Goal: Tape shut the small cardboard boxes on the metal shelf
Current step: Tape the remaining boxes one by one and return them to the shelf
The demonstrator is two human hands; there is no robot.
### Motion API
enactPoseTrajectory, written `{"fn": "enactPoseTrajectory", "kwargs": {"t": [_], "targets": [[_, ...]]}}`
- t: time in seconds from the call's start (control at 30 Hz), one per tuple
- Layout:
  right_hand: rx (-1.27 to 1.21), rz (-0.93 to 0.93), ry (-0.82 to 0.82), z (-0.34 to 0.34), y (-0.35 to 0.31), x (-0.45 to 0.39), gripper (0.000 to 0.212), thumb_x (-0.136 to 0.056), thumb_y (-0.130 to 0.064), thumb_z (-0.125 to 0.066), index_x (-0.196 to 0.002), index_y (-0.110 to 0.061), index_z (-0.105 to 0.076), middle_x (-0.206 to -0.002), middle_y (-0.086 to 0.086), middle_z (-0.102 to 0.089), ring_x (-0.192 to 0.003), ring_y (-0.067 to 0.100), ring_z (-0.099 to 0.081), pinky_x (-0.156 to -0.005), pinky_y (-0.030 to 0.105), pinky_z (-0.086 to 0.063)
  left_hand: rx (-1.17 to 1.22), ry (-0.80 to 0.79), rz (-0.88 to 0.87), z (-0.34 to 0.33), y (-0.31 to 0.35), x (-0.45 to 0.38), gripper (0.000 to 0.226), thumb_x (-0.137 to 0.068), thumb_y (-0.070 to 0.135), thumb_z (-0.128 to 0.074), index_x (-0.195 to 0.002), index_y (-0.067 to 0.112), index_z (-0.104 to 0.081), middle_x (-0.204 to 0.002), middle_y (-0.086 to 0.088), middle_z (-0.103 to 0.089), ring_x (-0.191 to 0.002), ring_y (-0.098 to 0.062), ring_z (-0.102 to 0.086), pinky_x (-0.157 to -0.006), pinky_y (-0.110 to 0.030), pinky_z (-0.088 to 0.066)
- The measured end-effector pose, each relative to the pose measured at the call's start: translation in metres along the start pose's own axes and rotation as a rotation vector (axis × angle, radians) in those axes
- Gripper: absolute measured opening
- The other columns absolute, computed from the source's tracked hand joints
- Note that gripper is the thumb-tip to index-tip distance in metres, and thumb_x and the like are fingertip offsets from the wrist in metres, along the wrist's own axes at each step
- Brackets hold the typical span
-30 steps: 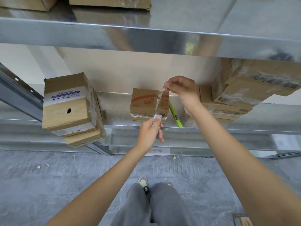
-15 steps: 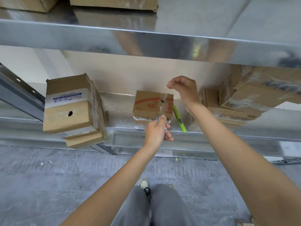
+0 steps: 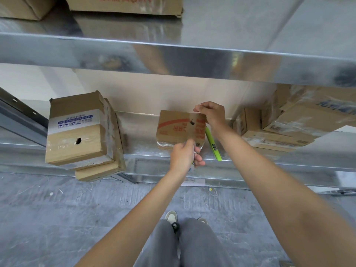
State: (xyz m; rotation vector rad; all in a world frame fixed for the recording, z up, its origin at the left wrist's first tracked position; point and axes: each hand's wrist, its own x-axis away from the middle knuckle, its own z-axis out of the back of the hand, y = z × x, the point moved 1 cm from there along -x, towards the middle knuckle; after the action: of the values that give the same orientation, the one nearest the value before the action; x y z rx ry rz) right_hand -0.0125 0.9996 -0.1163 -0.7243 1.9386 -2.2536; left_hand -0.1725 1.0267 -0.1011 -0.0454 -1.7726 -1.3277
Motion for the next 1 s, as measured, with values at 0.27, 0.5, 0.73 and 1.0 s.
{"fn": "enactPoseTrajectory", "kwargs": {"t": [0.27, 0.5, 0.73, 1.0], "targets": [[0.033, -0.133, 0.037, -0.002, 0.004, -0.007, 0.011, -0.079, -0.005, -0.072, -0.072, -0.011, -0.067, -0.089, 0.015, -0.072, -0.074, 0.021, -0.063, -0.07, 0.031, -0.05, -0.024, -0.029, 0.003, 0.002, -0.001, -0.005, 0.028, -0.095, 0.02, -0.041, -0.074, 0.006, -0.055, -0.039, -0.001, -0.054, -0.037, -0.016, -0.06, -0.043, -0.019, -0.042], [-0.055, -0.492, -0.061, 0.002, 0.012, -0.013, 0.034, -0.082, -0.007, -0.06, -0.049, -0.015, -0.06, -0.054, 0.002, -0.054, -0.057, 0.018, -0.05, -0.056, 0.023, -0.044, 0.008, 0.056, -0.149, 0.006, -0.01, -0.008, 0.041, -0.09, 0.018, -0.055, -0.119, 0.025, -0.027, -0.095, -0.013, -0.058, -0.052, -0.026, -0.07, -0.042, -0.026, -0.048], [-0.147, -0.572, -0.009, -0.005, 0.008, -0.007, 0.023, -0.089, -0.005, -0.05, -0.079, -0.018, -0.066, -0.076, 0.009, -0.061, -0.068, 0.025, -0.059, -0.066, 0.034, -0.05, 0.032, -0.024, -0.138, 0.013, -0.008, -0.011, 0.067, -0.079, 0.018, -0.055, -0.129, 0.057, -0.033, -0.081, -0.01, -0.063, -0.069, -0.025, -0.073, -0.053, -0.036, -0.044], [-0.09, -0.347, 0.062, -0.019, 0.011, -0.004, 0.026, -0.094, -0.005, -0.046, -0.103, -0.007, -0.07, -0.087, 0.009, -0.063, -0.073, 0.022, -0.057, -0.064, 0.028, -0.047, 0.059, -0.039, -0.152, 0.014, -0.009, -0.013, 0.069, -0.085, 0.011, -0.056, -0.137, 0.05, -0.032, -0.086, -0.014, -0.061, -0.072, -0.029, -0.073, -0.054, -0.038, -0.046]]}}
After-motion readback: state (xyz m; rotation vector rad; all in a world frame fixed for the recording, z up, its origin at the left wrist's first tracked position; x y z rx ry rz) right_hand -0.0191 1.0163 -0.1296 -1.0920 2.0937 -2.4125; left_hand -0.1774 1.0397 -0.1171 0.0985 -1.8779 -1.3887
